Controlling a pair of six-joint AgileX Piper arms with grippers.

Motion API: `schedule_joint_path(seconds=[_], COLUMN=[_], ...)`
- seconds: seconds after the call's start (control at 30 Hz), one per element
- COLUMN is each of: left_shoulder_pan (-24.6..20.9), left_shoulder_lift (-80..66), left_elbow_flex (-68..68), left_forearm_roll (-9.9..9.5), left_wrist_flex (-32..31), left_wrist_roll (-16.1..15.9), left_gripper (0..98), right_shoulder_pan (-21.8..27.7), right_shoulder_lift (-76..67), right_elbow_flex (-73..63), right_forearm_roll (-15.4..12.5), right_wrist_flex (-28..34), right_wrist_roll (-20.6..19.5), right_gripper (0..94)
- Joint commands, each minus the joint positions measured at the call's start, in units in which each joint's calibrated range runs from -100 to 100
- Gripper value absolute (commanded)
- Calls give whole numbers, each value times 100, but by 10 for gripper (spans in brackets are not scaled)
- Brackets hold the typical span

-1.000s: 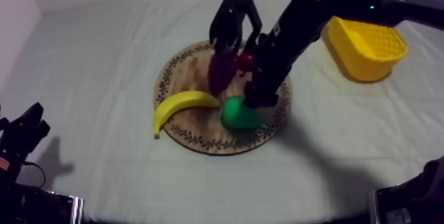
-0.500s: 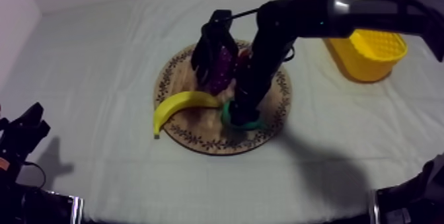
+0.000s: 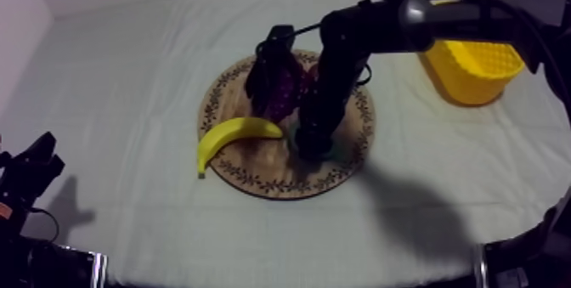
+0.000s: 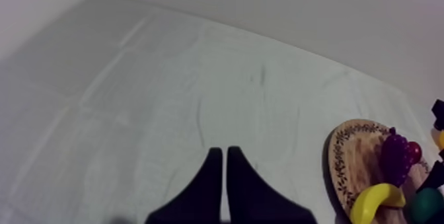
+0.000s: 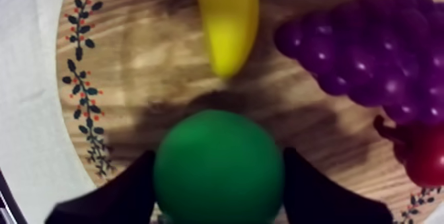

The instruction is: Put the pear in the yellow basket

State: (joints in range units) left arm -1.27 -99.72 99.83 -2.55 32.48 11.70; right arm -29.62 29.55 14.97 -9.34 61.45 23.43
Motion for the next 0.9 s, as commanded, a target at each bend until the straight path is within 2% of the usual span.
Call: schedule_joint_path(seconds=[0.0, 0.2, 0.47, 0.7, 0.87], left_shoulder_pan=[0, 0, 0, 0, 0], left_shoulder_lift=[-2, -2, -2, -2, -2], left_elbow_flex=[-5, -5, -5, -5, -5], left_forearm_roll=[-1, -1, -1, -1, -1], left_wrist_flex=[1, 1, 1, 1, 1], left_wrist_roll=[0, 0, 0, 0, 0], left_gripper=[1, 1, 1, 1, 1], right_shoulder_pan=[50, 360, 1252, 1943, 2441], right_shoulder_lift=[-120, -941, -2421, -2941, -2785], right_elbow_flex=[15, -9, -88, -374, -555], right_forearm_roll=[14, 60, 1, 119, 256], right_wrist_flex=[45, 358, 583, 616, 302], right_wrist_roll=[12, -2, 86, -139, -403], right_gripper=[440, 443, 432, 419, 408])
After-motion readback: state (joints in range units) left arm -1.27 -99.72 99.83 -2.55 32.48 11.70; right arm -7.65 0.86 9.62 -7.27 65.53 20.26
